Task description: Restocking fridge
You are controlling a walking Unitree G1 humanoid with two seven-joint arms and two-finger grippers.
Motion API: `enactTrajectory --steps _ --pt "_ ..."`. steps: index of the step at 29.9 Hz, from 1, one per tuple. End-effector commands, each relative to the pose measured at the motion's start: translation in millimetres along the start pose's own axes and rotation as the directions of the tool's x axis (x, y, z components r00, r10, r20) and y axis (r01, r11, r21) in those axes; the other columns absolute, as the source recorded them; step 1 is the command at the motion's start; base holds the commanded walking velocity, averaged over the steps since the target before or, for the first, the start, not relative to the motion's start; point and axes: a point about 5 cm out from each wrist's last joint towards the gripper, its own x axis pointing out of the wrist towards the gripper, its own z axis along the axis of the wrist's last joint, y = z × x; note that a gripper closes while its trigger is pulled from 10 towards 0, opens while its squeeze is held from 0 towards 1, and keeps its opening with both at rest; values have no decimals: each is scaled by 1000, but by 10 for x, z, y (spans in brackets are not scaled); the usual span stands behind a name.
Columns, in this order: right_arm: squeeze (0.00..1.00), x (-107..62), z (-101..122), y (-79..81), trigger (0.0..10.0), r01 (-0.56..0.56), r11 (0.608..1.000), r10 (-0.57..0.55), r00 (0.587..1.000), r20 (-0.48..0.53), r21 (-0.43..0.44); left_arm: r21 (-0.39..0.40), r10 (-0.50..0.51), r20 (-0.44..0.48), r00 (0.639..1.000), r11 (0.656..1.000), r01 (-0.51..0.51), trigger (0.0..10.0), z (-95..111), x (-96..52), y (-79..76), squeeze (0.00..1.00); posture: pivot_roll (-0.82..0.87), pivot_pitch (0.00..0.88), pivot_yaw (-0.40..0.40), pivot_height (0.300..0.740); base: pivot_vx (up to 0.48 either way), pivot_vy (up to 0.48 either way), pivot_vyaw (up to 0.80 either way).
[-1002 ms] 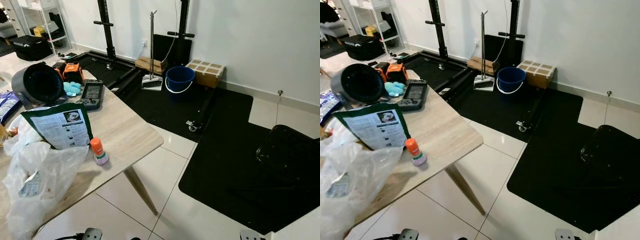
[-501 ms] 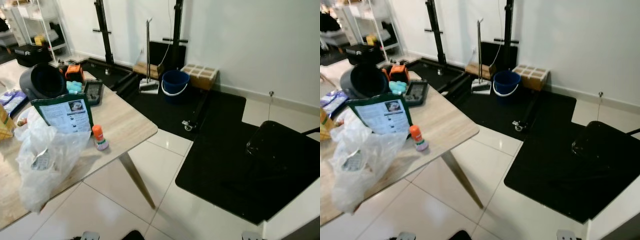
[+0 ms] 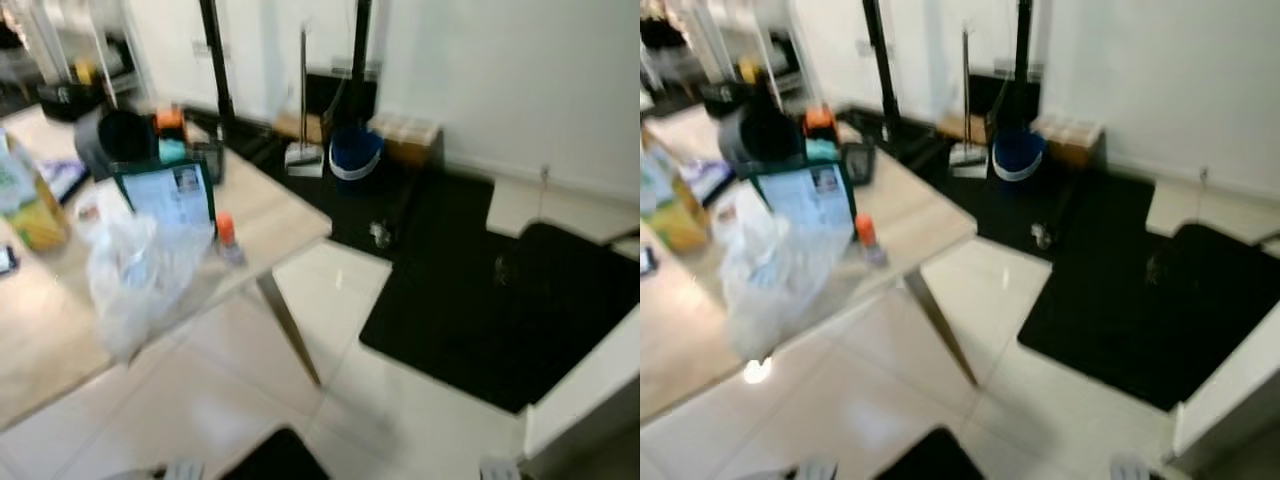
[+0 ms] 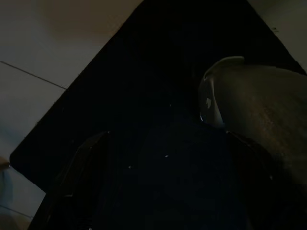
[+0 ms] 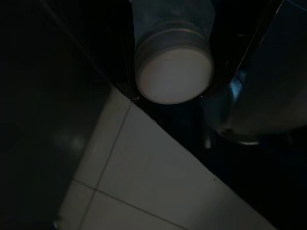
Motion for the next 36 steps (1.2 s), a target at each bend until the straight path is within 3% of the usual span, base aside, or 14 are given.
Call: enactTrajectory --steps 1,25,36 --pt "0 0 -12 11 10000 0 1000 0 1000 -4 13 6 -13 -32 999 1000 14 10000 -87 -8 -21 0 71 0 6 740 -386 0 0" --pt "0 -3 -22 -9 10000 1 1000 -1 1000 -10 14 8 -16 -31 999 1000 17 10000 -89 -7 -28 0 69 0 6 740 -341 0 0" --pt "0 -3 -28 -8 10000 -4 1000 4 1000 -17 9 7 -19 -30 999 1000 19 10000 -81 -4 -35 0 70 0 2 740 -390 0 -755"
